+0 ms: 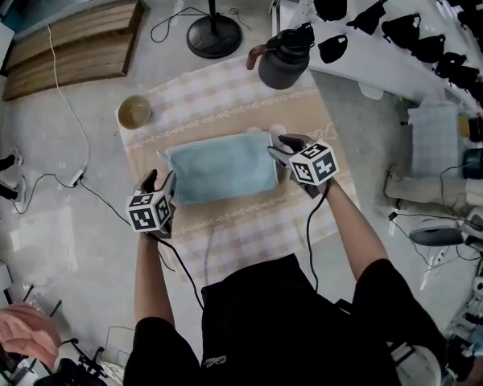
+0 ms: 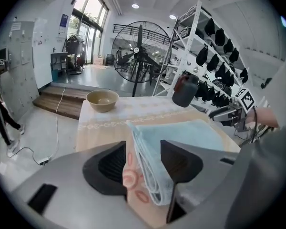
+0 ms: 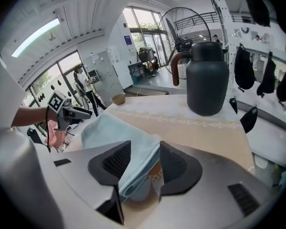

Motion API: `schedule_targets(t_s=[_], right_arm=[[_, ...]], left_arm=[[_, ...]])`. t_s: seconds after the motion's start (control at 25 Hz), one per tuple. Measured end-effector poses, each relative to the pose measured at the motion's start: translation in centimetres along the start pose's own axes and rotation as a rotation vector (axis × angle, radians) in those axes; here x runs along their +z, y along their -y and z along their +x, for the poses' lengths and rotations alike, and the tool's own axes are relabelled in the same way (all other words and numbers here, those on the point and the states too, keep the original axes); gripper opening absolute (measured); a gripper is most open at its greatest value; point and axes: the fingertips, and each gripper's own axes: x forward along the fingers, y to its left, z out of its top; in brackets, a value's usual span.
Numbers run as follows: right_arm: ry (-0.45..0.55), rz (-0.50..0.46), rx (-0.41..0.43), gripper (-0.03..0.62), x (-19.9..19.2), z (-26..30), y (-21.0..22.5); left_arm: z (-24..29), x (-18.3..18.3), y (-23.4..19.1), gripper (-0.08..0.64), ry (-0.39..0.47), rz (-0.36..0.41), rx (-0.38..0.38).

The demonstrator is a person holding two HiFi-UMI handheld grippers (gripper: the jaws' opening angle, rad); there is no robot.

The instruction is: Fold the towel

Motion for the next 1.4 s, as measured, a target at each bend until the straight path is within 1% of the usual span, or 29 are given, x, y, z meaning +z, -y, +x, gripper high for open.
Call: schedule_targets(t_s=[0.12,0.24,0.44,0.64,0.76,0.88,1.0,1.08,1.24,1.4], right_arm=[[0.001,-0.02,-0.005,0.175,-0.5,-1.1,-1.5],[0.014,-0.052,-0.014,0.175,-0.6,-2.6,-3.3],[0.044,-0.097,-0.051,0.176,-0.8,-6.4,-6.3],[0.063,-0.133,-0.074,0.183,-1.4,-9.5,-9.1],[0.051,-0.159,-0.074,0.193,-2.1,-10.4,-9.1],[0.035,-0.193,-0.059,0.208,-2.5,-10.8,-8.5],[0.026,-0.242,-0.032,0.218,-2.0,-10.5,-7.4],[0.017,-0.271,0.004,0.227,-1.5,-9.9,-6.5],[-0.041,-0.347,0.117,0.249,-1.2,-8.7,-4.2],[-0.092,-0.426,0.22,0.249,-0.9,-6.9,-1.5]], left_arm=[[-1.6,-1.1,1.1,0.21,0.014,-0.015,0.006],[-3.3,-2.1,2.7,0.21,0.027,0.028,0.004],[-6.1,-3.1,7.4,0.21,0.065,0.058,-0.093],[-7.7,-3.8,12.3,0.21,0.084,0.114,-0.185],[-7.7,-4.0,15.2,0.21,0.089,0.153,-0.229],[-7.5,-4.1,17.5,0.217,0.093,0.181,-0.249],[-6.5,-4.1,19.2,0.223,0.089,0.191,-0.251],[-5.5,-4.2,20.6,0.228,0.073,0.194,-0.244],[-3.4,-4.2,24.5,0.233,0.028,0.206,-0.198],[-0.6,-4.2,28.0,0.233,-0.003,0.204,-0.161]])
